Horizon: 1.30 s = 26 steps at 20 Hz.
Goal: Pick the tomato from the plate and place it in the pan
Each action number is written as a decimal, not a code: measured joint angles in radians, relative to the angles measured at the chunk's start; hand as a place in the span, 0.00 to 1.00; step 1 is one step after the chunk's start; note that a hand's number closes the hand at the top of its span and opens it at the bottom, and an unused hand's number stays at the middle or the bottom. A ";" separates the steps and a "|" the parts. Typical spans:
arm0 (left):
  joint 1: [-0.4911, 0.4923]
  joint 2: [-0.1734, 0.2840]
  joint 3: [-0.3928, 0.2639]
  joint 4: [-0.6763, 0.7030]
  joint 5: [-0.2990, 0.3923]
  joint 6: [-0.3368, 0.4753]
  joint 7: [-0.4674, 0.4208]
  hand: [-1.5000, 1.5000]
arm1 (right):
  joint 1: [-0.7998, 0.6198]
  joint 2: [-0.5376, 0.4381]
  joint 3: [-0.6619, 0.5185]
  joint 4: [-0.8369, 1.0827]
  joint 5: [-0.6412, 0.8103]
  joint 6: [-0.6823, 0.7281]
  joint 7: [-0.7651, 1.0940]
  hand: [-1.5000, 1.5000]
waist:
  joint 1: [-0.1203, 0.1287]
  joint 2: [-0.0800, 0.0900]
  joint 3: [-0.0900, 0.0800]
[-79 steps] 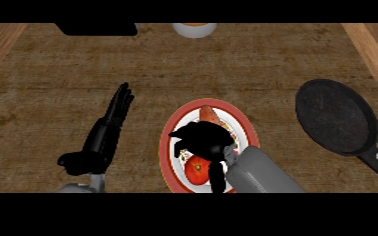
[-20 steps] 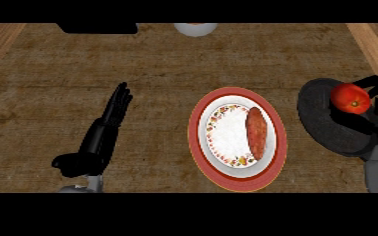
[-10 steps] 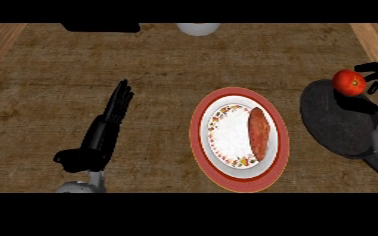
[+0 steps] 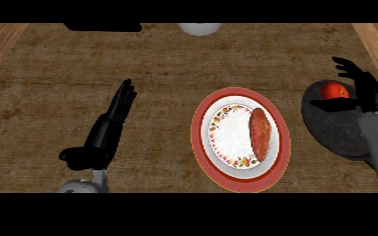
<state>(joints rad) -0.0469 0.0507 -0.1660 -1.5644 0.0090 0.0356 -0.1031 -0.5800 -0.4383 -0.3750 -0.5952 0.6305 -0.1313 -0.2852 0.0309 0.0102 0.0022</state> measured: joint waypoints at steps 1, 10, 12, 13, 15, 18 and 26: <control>0.005 0.001 0.002 0.006 0.000 -0.002 -0.011 0.50 | -0.012 0.005 -0.016 0.024 -0.016 -0.016 -0.031 0.00 | 0.001 0.001 0.000; 0.002 0.006 0.014 -0.035 0.001 0.003 0.033 0.50 | -0.051 -0.042 -0.191 0.110 -0.228 0.052 -0.222 0.00 | -0.015 -0.005 0.000; -0.001 0.000 0.013 -0.030 -0.005 0.008 0.033 0.50 | -0.045 -0.061 -0.215 0.119 -0.270 0.109 -0.236 0.00 | -0.020 -0.006 -0.001; 0.007 -0.004 0.006 -0.033 -0.014 0.015 0.030 0.50 | -0.028 -0.079 -0.229 0.119 -0.294 0.149 -0.249 0.00 | -0.023 -0.007 -0.001; 0.005 0.011 0.028 -0.039 0.003 0.002 0.039 0.50 | 0.008 -0.108 -0.254 0.118 -0.339 0.240 -0.270 0.00 | -0.030 -0.010 -0.002; 0.029 0.010 0.028 -0.031 -0.001 0.001 0.017 0.50 | 0.055 -0.154 -0.275 0.114 -0.396 0.395 -0.277 0.00 | -0.036 -0.012 -0.002; 0.034 0.012 0.038 -0.042 0.004 -0.011 0.021 0.50 | 0.252 -0.213 -0.265 0.031 -0.476 0.618 -0.374 0.00 | -0.037 -0.012 -0.002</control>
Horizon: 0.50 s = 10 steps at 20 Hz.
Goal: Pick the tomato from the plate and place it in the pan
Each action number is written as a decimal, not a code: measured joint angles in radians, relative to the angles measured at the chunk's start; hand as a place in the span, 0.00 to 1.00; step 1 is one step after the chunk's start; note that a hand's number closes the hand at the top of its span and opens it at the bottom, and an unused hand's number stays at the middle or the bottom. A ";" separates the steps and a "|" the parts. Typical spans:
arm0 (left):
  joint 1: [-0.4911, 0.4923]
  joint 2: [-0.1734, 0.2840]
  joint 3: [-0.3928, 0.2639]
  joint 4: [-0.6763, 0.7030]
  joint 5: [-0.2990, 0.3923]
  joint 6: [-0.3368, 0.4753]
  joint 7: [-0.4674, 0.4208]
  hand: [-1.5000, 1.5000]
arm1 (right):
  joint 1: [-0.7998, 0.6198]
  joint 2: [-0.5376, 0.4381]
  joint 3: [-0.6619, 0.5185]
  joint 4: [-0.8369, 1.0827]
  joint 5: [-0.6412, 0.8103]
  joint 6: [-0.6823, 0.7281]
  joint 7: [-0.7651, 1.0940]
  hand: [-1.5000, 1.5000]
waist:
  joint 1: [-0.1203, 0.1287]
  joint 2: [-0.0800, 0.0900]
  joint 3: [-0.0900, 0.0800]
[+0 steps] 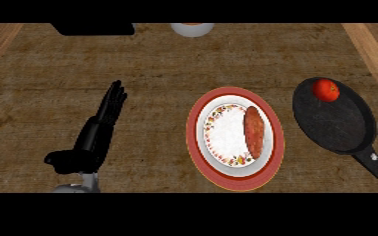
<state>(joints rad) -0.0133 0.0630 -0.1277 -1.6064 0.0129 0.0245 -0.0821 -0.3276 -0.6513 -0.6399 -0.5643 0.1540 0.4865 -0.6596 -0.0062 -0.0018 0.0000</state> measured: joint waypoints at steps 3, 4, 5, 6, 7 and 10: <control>-0.003 -0.003 0.004 0.011 0.000 -0.004 -0.010 0.50 | 0.070 0.004 0.015 -0.057 -0.018 0.000 -0.018 0.00 | 0.000 0.000 0.000; -0.002 -0.003 0.005 0.004 0.001 -0.006 -0.005 0.50 | 0.090 0.000 0.018 -0.066 -0.024 -0.003 -0.026 0.00 | 0.001 0.000 0.000; -0.001 -0.009 0.001 0.011 -0.009 0.000 -0.015 0.50 | 0.100 -0.002 0.022 -0.071 -0.030 -0.006 -0.030 0.00 | 0.002 0.001 0.000; 0.001 -0.010 0.001 0.011 -0.009 -0.002 -0.015 0.50 | 0.120 -0.005 0.023 -0.092 -0.041 -0.002 -0.024 0.00 | 0.002 0.001 0.000; -0.010 -0.010 0.009 0.028 -0.010 -0.001 -0.025 0.50 | 0.136 -0.005 0.027 -0.102 -0.046 -0.003 -0.030 0.00 | 0.002 0.001 0.000; 0.002 -0.013 0.002 0.018 -0.010 -0.008 -0.017 0.50 | 0.185 0.000 0.048 -0.142 -0.055 -0.008 -0.041 0.00 | 0.002 0.001 0.000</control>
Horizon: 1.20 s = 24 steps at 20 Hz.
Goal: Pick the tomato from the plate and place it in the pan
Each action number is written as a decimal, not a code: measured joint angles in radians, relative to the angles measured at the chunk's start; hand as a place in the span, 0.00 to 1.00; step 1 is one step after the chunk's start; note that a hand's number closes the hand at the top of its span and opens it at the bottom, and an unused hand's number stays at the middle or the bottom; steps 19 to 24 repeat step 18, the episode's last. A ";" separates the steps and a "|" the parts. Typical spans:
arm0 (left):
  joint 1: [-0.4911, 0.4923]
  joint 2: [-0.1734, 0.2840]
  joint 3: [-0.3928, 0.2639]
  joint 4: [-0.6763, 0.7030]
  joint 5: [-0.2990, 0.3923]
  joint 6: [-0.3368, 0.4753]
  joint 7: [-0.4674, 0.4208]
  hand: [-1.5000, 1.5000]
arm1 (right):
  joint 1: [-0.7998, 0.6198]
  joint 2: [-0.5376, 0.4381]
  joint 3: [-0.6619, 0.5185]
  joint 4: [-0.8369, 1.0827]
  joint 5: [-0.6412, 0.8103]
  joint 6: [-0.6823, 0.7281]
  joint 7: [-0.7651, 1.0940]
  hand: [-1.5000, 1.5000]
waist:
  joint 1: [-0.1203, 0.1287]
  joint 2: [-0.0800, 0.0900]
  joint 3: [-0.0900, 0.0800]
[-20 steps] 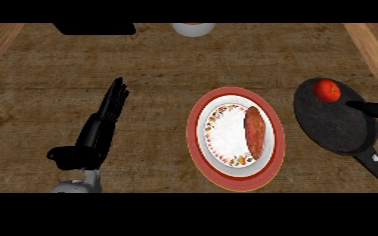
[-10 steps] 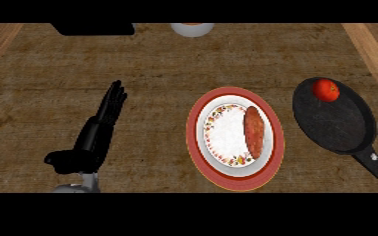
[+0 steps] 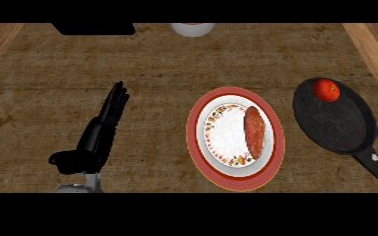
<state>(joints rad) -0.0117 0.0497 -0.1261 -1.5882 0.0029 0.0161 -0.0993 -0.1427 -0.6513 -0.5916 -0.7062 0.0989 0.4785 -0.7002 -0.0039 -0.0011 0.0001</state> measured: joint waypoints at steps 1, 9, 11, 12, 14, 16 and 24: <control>0.003 -0.002 0.000 -0.005 0.001 0.000 0.002 0.50 | 0.015 -0.001 0.005 -0.011 -0.005 0.002 -0.002 0.00 | 0.000 0.000 0.000; -0.023 -0.012 0.009 0.038 -0.013 -0.003 -0.016 0.50 | 0.084 -0.005 0.044 -0.078 -0.026 -0.030 -0.010 0.00 | 0.001 0.001 0.000; -0.009 -0.007 0.014 0.019 -0.009 -0.008 -0.011 0.50 | 0.108 0.003 0.049 -0.099 -0.032 -0.041 -0.016 0.00 | 0.001 0.000 0.000; -0.017 -0.005 0.022 0.030 -0.005 -0.015 -0.016 0.50 | 0.102 -0.002 0.051 -0.083 -0.029 -0.048 -0.027 0.00 | 0.002 0.001 0.000; -0.023 -0.011 0.020 0.031 -0.005 -0.013 -0.010 0.50 | 0.099 -0.013 0.059 -0.063 -0.024 -0.057 -0.041 0.00 | 0.003 0.001 0.000; -0.017 -0.015 0.017 0.036 -0.011 -0.012 -0.019 0.50 | 0.120 -0.017 0.058 -0.106 -0.039 -0.057 -0.028 0.00 | 0.002 0.000 0.000; 0.004 -0.022 0.002 0.014 -0.021 -0.008 -0.014 0.50 | 0.127 -0.017 0.062 -0.104 -0.030 -0.081 -0.054 0.00 | 0.003 0.000 0.000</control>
